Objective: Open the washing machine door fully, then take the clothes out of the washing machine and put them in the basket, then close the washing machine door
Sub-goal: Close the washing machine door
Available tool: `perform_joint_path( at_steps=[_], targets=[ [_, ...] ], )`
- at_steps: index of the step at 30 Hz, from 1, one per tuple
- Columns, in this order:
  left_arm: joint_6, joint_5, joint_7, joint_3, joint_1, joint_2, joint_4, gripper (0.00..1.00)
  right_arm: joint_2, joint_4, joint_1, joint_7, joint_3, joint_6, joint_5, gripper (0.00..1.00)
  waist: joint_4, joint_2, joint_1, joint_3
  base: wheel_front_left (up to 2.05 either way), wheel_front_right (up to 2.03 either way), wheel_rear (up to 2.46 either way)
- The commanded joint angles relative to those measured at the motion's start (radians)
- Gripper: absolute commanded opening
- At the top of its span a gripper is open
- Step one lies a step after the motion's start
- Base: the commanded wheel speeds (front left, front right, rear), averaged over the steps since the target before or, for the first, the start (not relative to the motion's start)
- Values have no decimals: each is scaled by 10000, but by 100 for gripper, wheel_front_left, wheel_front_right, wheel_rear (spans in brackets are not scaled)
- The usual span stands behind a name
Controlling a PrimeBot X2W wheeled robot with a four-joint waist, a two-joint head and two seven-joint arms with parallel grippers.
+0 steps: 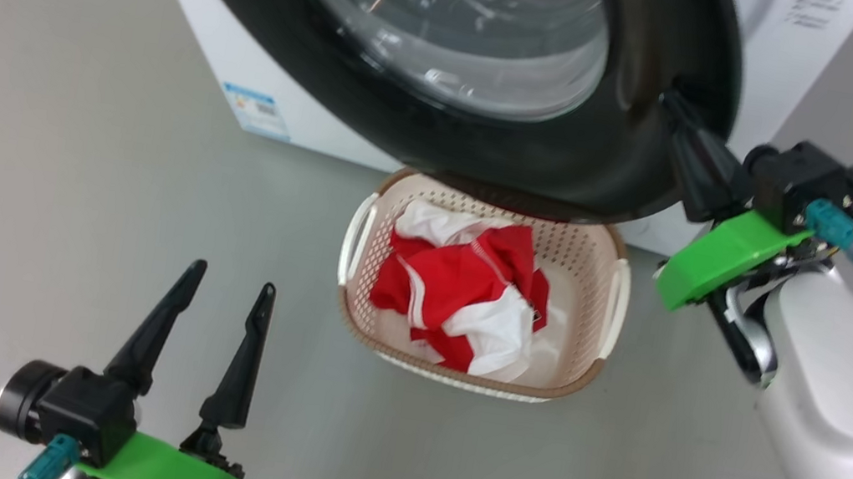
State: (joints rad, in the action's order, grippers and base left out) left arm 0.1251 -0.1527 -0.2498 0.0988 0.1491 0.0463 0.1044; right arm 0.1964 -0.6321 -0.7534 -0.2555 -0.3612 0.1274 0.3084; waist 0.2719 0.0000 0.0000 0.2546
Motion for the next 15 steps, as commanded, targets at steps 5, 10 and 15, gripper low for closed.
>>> perform_joint_path(
  at_steps=[5,10,15],
  targets=[
    [55,-75,-120,-286,420,122,-181,100,170,1,-647,-63,81,33,64,0,348,0,0,567,0,0,0],
    [55,-125,-120,-177,611,112,-120,100,310,-324,-1211,-63,344,33,-118,0,388,0,0,886,0,0,0],
    [55,-241,-120,-28,920,89,17,100,383,-569,-1893,-63,803,33,-288,0,537,0,0,1279,0,0,0]
  ],
)
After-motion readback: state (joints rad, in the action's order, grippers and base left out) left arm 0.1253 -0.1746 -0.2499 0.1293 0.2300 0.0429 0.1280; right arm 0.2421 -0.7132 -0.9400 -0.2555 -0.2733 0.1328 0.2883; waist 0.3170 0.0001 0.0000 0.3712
